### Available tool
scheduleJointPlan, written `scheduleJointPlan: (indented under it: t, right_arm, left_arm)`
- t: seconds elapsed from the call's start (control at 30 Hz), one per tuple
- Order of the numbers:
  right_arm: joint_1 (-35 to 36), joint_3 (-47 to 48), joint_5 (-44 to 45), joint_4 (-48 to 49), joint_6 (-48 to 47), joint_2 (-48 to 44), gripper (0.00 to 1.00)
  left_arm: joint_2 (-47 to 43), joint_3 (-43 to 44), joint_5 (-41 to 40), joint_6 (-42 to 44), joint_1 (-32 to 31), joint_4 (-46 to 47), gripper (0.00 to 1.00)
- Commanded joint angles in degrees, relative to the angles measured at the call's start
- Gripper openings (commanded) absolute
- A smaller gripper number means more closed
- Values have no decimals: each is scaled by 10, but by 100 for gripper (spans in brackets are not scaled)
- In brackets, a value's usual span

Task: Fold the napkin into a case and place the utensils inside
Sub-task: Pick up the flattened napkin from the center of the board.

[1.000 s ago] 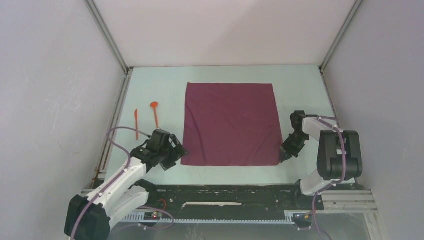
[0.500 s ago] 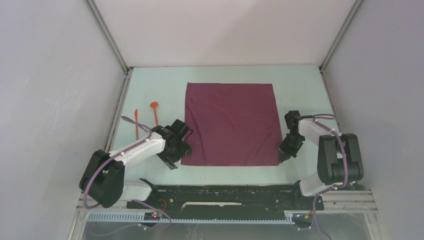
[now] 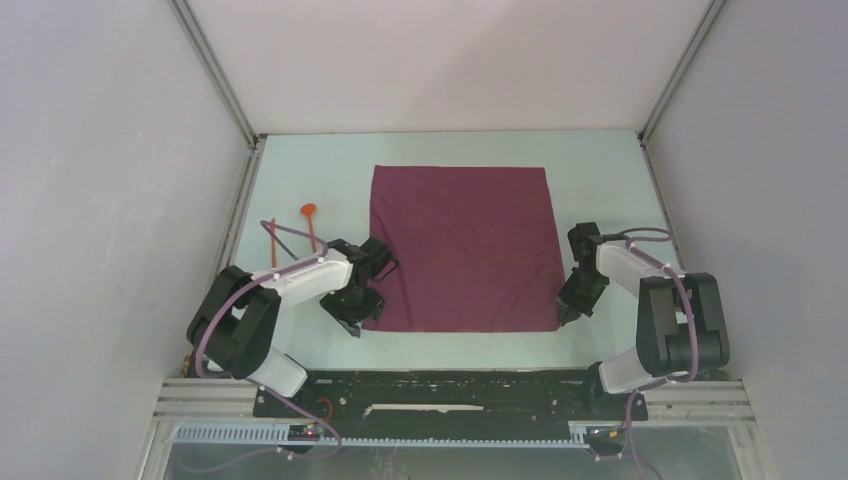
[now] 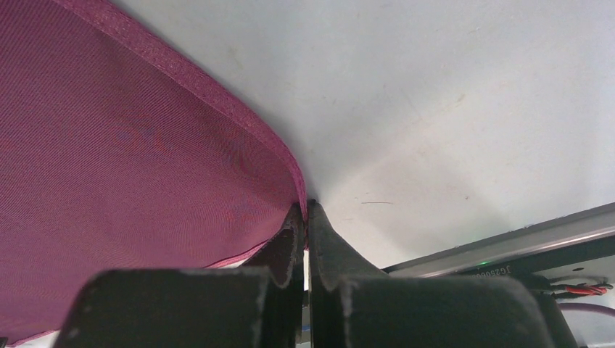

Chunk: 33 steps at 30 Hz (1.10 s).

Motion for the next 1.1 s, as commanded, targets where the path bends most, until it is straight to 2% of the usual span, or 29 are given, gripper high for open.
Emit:
scheduleJointPlan:
  t: [0.0,0.2,0.3,0.5,0.63,0.83,0.93,1.07]
  right_arm:
    - [1,-22,48,68,5,4,0]
    - [0,-22,45,66,5,3,0]
    - [0,-22,46,65,5,0,0]
    - [1,-26,45,64,15,-5,0]
    - [1,-28,39,67,22,-32,0]
    - [-3,-29,4,109,6,-120,0]
    - [-20,-30,-66,146,-13,-191,0]
    - [-50,-27,-160,196,-18,-304,0]
  left_arm:
    - [22,29,-32,-24,-6,-13,62]
    - [52,18,-38,-29,-6,4,48]
    - [51,-2,-39,-31,-6,29,35]
    - [32,-7,-43,-27,-6,37,1]
    - [-4,-5,-56,-17,-6,35,0]
    - [-94,17,-84,27,-5,42,0]
    - [-145,45,-93,65,-4,46,0]
    - [-221,105,-103,159,-3,67,0]
